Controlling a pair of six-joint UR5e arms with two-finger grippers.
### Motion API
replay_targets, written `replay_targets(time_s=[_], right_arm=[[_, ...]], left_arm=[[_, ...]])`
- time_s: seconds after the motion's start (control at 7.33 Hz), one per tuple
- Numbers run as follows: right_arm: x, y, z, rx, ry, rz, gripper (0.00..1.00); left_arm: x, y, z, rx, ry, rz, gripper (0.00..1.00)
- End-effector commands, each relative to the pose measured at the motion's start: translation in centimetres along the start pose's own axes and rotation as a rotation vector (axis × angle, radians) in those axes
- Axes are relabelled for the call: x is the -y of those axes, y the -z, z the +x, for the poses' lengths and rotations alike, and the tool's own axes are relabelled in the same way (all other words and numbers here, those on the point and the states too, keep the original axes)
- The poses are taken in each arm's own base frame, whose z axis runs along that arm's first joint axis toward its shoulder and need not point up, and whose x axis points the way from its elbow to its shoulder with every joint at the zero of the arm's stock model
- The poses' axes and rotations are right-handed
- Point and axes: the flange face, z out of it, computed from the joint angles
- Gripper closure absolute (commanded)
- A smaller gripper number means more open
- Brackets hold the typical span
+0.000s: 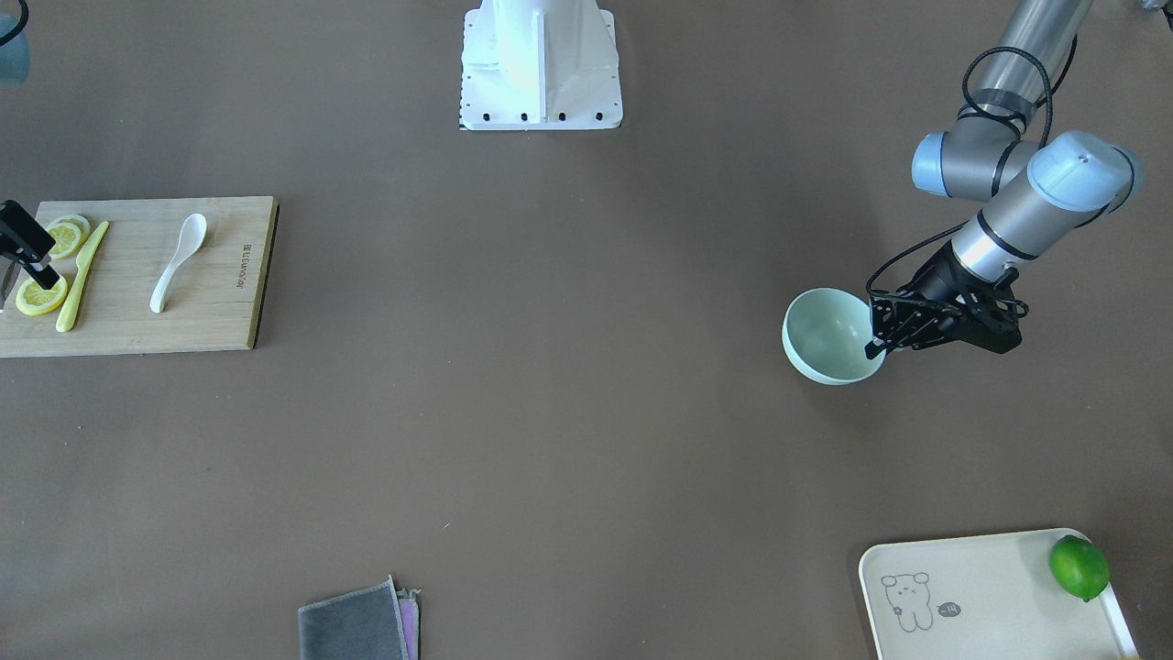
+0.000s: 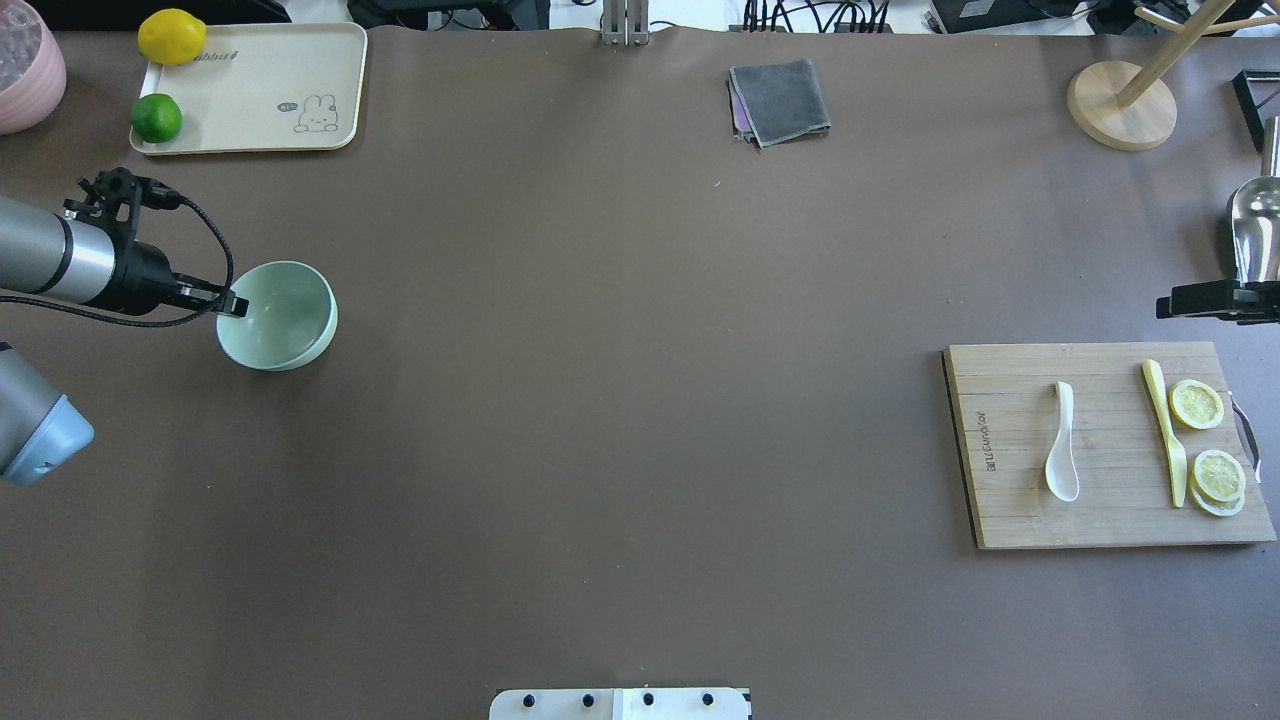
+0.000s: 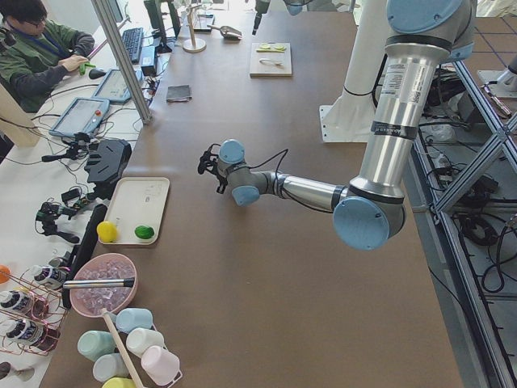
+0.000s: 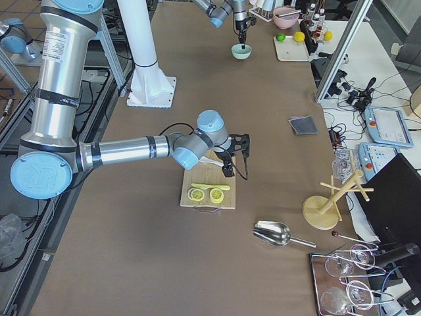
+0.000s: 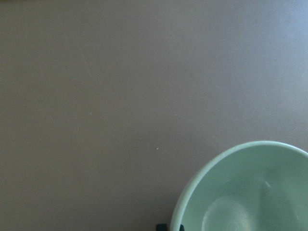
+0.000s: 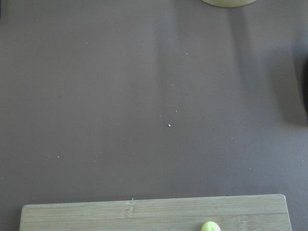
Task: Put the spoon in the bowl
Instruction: 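Slide the pale green bowl with the left gripper toward the table center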
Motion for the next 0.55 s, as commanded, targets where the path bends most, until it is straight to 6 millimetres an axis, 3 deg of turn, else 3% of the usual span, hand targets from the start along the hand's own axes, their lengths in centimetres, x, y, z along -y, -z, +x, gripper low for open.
replay_targets(time_s=[0.0, 0.41], right_arm=[[0.0, 0.1, -0.1, 0.001, -0.001, 0.001, 0.00], [0.0, 0.1, -0.1, 0.003, 0.000, 0.001, 0.00]], left_arm=[[1.4, -2.0, 8.7, -0.056, 0.081, 0.033, 1.00], [-1.1, -4.9, 24.7, 0.021, 0.143, 0.019, 1.00]])
